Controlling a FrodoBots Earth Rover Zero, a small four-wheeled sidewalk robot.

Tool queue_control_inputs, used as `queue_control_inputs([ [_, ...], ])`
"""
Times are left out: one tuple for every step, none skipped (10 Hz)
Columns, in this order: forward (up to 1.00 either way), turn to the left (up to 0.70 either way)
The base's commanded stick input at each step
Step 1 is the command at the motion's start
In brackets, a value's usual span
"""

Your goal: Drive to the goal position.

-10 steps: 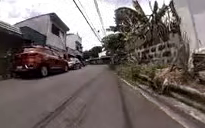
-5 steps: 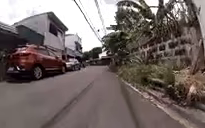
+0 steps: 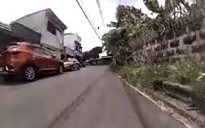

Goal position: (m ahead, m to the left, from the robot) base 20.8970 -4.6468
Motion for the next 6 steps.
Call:
queue_control_inputs([
  [1.00,0.00],
  [1.00,0.00],
  [1.00,0.00],
  [1.00,0.00],
  [1.00,0.00],
  [1.00,0.00],
])
